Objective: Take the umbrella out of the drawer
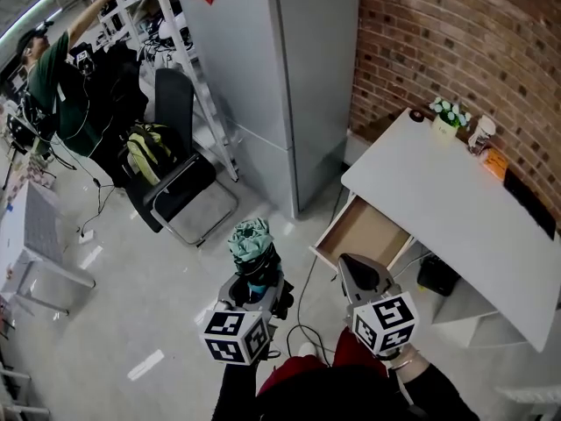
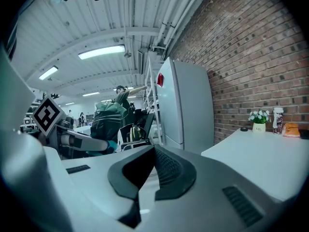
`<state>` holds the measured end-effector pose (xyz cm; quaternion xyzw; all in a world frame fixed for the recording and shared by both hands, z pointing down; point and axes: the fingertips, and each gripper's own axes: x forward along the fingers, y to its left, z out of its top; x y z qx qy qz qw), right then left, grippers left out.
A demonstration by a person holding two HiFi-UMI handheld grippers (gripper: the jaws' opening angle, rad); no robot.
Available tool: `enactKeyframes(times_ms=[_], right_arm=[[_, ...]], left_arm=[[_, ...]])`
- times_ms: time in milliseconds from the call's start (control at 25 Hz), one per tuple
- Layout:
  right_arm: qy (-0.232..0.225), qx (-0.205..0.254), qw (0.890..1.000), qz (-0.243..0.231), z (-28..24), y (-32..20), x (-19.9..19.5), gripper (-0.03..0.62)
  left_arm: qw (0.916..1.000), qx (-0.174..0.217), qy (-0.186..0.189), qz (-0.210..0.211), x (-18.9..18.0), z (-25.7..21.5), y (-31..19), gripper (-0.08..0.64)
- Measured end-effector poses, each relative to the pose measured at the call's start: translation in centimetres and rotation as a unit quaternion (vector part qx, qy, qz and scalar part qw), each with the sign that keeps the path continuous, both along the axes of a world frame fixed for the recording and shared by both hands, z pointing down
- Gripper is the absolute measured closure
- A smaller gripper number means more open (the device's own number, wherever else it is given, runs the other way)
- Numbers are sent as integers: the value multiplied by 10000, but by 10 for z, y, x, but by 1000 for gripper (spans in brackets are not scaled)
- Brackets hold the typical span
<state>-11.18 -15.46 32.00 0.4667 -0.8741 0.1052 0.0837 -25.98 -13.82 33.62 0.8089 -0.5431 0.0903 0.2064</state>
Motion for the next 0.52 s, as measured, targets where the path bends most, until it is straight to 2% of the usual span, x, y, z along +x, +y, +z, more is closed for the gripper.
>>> enactKeyframes(times_ms=[520], right_arm=[[-6,143,9999,24,-4,-3,-22,586]], left_arm=[[10000,99,2,-15,-28,-3,1,324]])
